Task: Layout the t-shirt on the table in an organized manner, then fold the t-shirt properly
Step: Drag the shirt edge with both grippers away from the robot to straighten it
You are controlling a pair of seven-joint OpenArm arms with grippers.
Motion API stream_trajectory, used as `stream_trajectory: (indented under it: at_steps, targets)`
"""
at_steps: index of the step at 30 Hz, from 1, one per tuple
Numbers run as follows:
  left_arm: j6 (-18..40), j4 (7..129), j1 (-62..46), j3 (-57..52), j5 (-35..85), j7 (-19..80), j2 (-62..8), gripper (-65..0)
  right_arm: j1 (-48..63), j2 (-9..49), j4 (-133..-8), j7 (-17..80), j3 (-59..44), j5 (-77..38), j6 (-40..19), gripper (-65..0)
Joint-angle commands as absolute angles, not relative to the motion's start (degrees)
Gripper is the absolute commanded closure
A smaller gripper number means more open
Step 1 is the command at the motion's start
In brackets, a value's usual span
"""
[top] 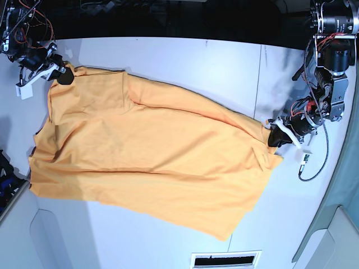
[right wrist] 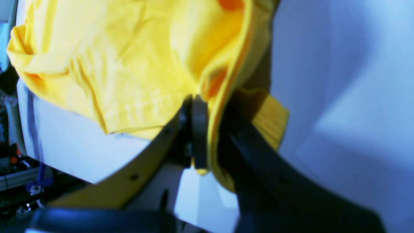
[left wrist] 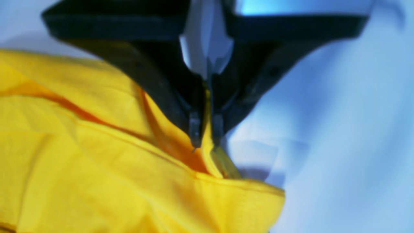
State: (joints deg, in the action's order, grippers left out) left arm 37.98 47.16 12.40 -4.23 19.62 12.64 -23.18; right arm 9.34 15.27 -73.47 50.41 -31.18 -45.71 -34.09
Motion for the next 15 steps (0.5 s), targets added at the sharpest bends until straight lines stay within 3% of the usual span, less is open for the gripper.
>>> stream_trajectory:
  at_steps: [1,11,15]
  targets:
    - [38.87,48.82,11.88,-4.43,20.86,12.45,-24.82,0.0,9.10,16.67,-74.06,50.15,-32.16,-46.06,-34.35,0.0]
    - [38.59,65.67,-5.74,-4.54,23.35,13.61,-28.62,0.0,9.39,21.23,-74.11,53.25,-34.44,-49.10,-34.37,0.0]
    - [34.33,73.34,-12.93,-5.74,23.20,14.44,-28.60,0.0,9.39,23.53,-74.13,54.28,-34.48,-49.08,-34.35,0.0]
